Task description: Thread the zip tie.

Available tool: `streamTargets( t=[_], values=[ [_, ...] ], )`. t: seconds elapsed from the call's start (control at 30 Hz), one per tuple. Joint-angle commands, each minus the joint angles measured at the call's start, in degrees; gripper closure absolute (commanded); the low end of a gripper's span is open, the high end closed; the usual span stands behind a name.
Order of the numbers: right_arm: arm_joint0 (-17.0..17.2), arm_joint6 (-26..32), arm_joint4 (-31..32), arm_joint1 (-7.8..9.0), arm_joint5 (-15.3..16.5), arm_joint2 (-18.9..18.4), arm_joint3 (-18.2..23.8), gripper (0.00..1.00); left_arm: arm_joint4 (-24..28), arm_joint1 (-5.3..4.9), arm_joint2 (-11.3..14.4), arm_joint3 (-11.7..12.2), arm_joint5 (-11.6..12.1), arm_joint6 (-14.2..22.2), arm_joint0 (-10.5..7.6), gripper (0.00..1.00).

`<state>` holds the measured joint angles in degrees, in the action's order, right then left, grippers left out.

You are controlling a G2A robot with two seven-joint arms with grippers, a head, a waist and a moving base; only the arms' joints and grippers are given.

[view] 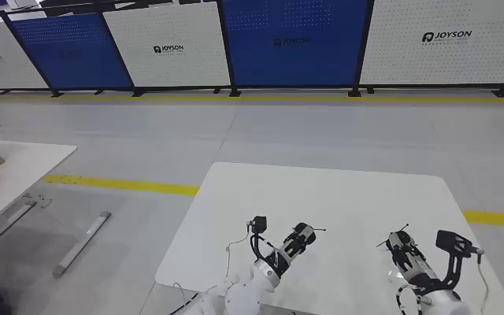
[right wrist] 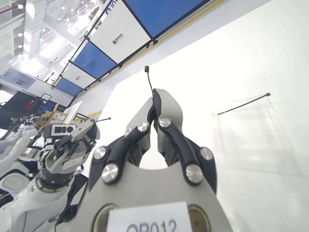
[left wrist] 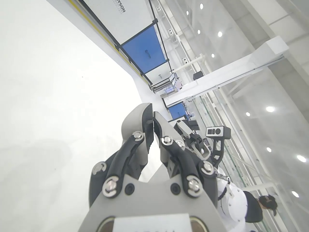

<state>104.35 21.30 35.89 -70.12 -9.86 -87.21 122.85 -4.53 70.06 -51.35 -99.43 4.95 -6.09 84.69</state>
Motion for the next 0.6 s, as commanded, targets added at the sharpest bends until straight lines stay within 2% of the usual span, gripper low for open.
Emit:
streamTargets(
  t=[0.0, 0.07, 0.27, 0.57],
  values=[
    [0.09, -1.06, -5.33, -0.22, 2.21, 0.37, -0.9, 1.0, 0.0, 0.0, 0.0, 0.0, 0.0, 0.0, 0.0, 1.0],
    [-0.05, -1.76, -10.01, -0.36, 4.64, 0.02, -2.34, 1.0, 0.0, 0.0, 0.0, 0.0, 0.0, 0.0, 0.0, 1.0],
    [-1.28, -0.87, -15.59, -0.6, 6.76, 1.87, -5.5, 1.0, 0.0, 0.0, 0.0, 0.0, 0.0, 0.0, 0.0, 1.0],
    [-1.73, 0.51, -16.25, -0.58, 6.72, 2.38, -6.18, 1.0, 0.0, 0.0, 0.0, 0.0, 0.0, 0.0, 0.0, 1.0]
  ],
)
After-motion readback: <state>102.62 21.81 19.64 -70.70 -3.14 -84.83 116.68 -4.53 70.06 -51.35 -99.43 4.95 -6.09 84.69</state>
